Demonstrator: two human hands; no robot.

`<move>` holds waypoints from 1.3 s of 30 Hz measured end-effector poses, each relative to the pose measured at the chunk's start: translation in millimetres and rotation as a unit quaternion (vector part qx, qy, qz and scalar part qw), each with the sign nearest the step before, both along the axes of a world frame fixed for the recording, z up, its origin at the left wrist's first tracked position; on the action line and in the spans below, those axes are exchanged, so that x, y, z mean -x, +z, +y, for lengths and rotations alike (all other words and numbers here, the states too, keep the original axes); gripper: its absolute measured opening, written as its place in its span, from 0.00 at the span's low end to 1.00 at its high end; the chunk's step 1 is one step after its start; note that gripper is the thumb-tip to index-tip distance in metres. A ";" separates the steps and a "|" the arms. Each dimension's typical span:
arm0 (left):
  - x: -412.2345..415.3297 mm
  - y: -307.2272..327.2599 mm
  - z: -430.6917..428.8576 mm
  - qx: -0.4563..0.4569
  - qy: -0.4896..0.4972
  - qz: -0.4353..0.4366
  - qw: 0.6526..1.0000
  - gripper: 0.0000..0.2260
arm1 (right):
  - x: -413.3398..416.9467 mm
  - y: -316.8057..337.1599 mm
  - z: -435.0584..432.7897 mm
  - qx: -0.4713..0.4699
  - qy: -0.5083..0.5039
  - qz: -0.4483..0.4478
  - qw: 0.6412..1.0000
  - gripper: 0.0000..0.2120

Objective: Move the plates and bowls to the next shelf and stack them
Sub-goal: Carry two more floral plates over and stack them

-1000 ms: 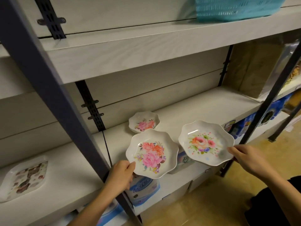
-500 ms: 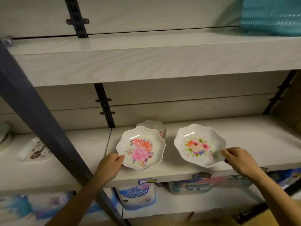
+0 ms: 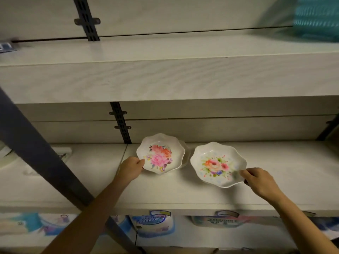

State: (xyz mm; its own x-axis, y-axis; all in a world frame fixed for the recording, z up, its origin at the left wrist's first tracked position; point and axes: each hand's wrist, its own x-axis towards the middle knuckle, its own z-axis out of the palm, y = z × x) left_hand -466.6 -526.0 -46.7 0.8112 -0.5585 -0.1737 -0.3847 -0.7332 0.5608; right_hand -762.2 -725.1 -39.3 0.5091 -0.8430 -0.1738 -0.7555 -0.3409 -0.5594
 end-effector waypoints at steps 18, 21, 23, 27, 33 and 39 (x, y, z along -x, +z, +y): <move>-10.8 -21.2 -57.7 -0.018 -0.001 0.075 0.997 0.17 | 9.7 -5.8 -16.6 0.009 -0.037 0.002 0.999 0.20; -12.9 -25.7 -56.2 -0.030 0.006 0.074 0.997 0.18 | 5.6 -5.0 -16.5 0.007 -0.037 0.002 0.999 0.20; -14.1 -28.5 -54.6 -0.036 0.006 0.071 0.997 0.19 | 2.1 -4.1 -15.1 0.006 -0.035 0.000 0.999 0.21; -15.5 -28.1 -53.5 -0.028 0.008 0.072 0.997 0.19 | -4.2 -3.1 -12.6 0.005 -0.028 0.000 1.000 0.20; -13.7 -14.2 -49.3 -0.034 0.019 0.024 0.999 0.21 | -17.0 -5.8 -12.6 0.007 -0.014 0.004 1.000 0.21; -12.6 -6.5 -31.6 -0.079 -0.021 -0.069 0.994 0.16 | -56.4 -9.9 -9.0 0.000 0.018 0.005 1.000 0.19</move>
State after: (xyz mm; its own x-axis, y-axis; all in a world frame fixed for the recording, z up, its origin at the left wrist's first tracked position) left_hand -454.0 -557.6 -53.2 0.8099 -0.5668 -0.1511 -0.4820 -0.7899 0.3792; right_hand -705.9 -734.2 -49.1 0.5366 -0.8246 -0.1790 -0.7487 -0.3674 -0.5517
